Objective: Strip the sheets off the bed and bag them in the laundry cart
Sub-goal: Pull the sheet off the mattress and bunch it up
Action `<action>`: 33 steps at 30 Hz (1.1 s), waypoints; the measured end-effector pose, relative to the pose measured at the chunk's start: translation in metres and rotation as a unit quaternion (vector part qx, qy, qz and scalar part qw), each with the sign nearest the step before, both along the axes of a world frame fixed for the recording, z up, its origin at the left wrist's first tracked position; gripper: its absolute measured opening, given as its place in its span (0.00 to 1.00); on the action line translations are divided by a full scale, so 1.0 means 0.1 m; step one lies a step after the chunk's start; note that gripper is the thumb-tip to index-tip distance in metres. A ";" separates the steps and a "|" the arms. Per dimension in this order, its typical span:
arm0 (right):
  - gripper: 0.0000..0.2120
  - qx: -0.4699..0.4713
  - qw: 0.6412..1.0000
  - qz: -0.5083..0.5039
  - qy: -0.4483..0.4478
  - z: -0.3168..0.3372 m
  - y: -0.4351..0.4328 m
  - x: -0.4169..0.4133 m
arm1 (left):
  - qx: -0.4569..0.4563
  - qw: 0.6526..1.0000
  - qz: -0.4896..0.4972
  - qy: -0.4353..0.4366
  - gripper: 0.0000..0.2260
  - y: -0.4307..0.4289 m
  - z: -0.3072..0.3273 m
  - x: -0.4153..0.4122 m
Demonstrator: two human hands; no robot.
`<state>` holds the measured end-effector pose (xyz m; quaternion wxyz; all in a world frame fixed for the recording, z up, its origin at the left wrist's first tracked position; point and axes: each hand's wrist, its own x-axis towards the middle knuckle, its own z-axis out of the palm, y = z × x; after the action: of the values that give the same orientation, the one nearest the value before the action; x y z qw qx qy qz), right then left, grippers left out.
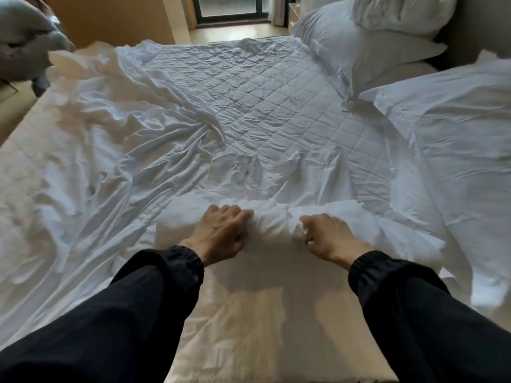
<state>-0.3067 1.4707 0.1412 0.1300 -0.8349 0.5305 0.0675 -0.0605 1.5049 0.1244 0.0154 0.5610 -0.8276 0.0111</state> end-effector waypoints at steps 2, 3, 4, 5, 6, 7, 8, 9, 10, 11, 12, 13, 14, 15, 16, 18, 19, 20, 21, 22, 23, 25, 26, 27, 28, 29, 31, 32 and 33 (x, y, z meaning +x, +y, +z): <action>0.10 -0.077 0.997 -0.021 -0.016 0.03 -0.18 0.03 | -0.078 0.997 0.017 0.015 0.21 -0.17 -0.02 0.02; 0.14 -0.133 0.990 -0.035 -0.019 0.01 -0.27 0.06 | -0.099 0.994 0.038 0.018 0.22 -0.27 -0.03 0.02; 0.18 -0.186 0.980 -0.061 -0.023 -0.05 -0.37 0.09 | -0.103 0.992 0.066 0.016 0.24 -0.38 -0.05 0.02; 0.22 -0.224 0.970 -0.092 -0.024 -0.11 -0.49 0.14 | -0.098 0.990 0.100 0.016 0.26 -0.50 -0.05 0.01; 0.24 -0.258 0.958 -0.120 -0.031 -0.18 -0.60 0.18 | -0.085 0.987 0.134 0.019 0.25 -0.62 -0.06 0.00; 0.25 -0.283 0.948 -0.139 -0.035 -0.24 -0.71 0.22 | -0.060 0.984 0.165 0.021 0.24 -0.75 -0.07 -0.01; 0.27 -0.290 0.944 -0.153 -0.035 -0.29 -0.80 0.26 | -0.032 0.981 0.189 0.021 0.24 -0.88 -0.10 -0.01; 0.29 -0.284 0.944 -0.163 -0.033 -0.36 -0.89 0.29 | -0.005 0.979 0.201 0.018 0.25 -1.02 -0.14 -0.01; 0.30 -0.271 0.948 -0.166 -0.031 -0.43 -0.96 0.33 | 0.014 0.978 0.206 0.013 0.24 -1.17 -0.21 0.00; 0.30 -0.249 0.954 -0.162 -0.034 -0.50 -1.01 0.36 | 0.028 0.977 0.210 0.009 0.24 -1.32 -0.27 0.04; 0.30 -0.220 0.963 -0.150 -0.036 -0.55 -1.05 0.40 | 0.042 0.975 0.217 0.006 0.24 -1.48 -0.35 0.08; 0.30 -0.184 0.974 -0.130 -0.032 -0.61 -1.10 0.43 | 0.061 0.971 0.230 0.005 0.23 -1.64 -0.42 0.13; 0.32 -0.147 0.983 -0.110 -0.020 -0.67 -1.14 0.43 | 0.082 0.966 0.244 0.005 0.23 -1.78 -0.49 0.17; 0.32 -0.115 0.989 -0.097 -0.003 -0.74 -1.20 0.41 | 0.097 0.962 0.255 0.006 0.23 -1.90 -0.53 0.18; 0.33 -0.088 0.992 -0.094 0.014 -0.81 -1.28 0.36 | 0.100 0.960 0.261 0.014 0.24 -1.99 -0.58 0.16; 0.32 -0.060 0.992 -0.107 0.034 -0.92 -1.50 0.26 | 0.086 0.965 0.246 0.029 0.26 -2.08 -0.64 0.11; 0.32 -0.048 0.991 -0.118 0.041 -0.97 -1.62 0.24 | 0.076 0.972 0.221 0.026 0.29 -2.10 -0.66 0.08; 0.31 -0.032 0.990 -0.129 0.050 -1.00 -1.74 0.24 | 0.074 0.979 0.192 0.010 0.32 -2.13 -0.70 0.08; 0.31 -0.017 0.988 -0.139 0.058 -1.03 -1.84 0.26 | 0.082 0.982 0.169 -0.009 0.35 -2.17 -0.74 0.08; 0.30 -0.005 0.987 -0.149 0.062 -1.07 -1.92 0.30 | 0.095 0.982 0.160 -0.024 0.37 -2.23 -0.79 0.10; 0.30 0.005 0.986 -0.156 0.062 -1.10 -1.98 0.33 | 0.111 0.980 0.162 -0.032 0.37 -2.29 -0.84 0.13; 0.31 0.019 0.985 -0.161 0.052 -1.19 -2.05 0.35 | 0.143 0.973 0.179 -0.029 0.35 -2.38 -0.97 0.15; 0.31 0.020 0.986 -0.159 0.047 -1.24 -2.08 0.34 | 0.152 0.971 0.185 -0.021 0.33 -2.40 -1.05 0.16; 0.32 0.020 0.987 -0.156 0.047 -1.29 -2.11 0.31 | 0.153 0.970 0.187 -0.014 0.33 -2.41 -1.11 0.15; 0.33 0.024 0.987 -0.152 0.047 -1.34 -2.14 0.30 | 0.152 0.971 0.187 -0.012 0.32 -2.41 -1.18 0.14; 0.33 0.030 0.987 -0.150 0.045 -1.41 -2.17 0.28 | 0.150 0.971 0.188 -0.011 0.32 -2.41 -1.25 0.13; 0.33 0.045 0.987 -0.152 0.031 -1.54 -2.20 0.28 | 0.148 0.970 0.190 -0.004 0.31 -2.44 -1.38 0.14; 0.32 0.044 0.987 -0.153 0.023 -1.61 -2.21 0.29 | 0.148 0.970 0.192 0.005 0.31 -2.46 -1.44 0.15; 0.31 0.036 0.988 -0.151 0.017 -1.67 -2.21 0.29 | 0.146 0.970 0.192 0.013 0.31 -2.47 -1.49 0.16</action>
<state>-0.2779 1.2500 -0.0259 0.1592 -0.7390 0.6497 0.0802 -0.0447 1.2576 -0.0248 -0.0584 0.7056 -0.6969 -0.1143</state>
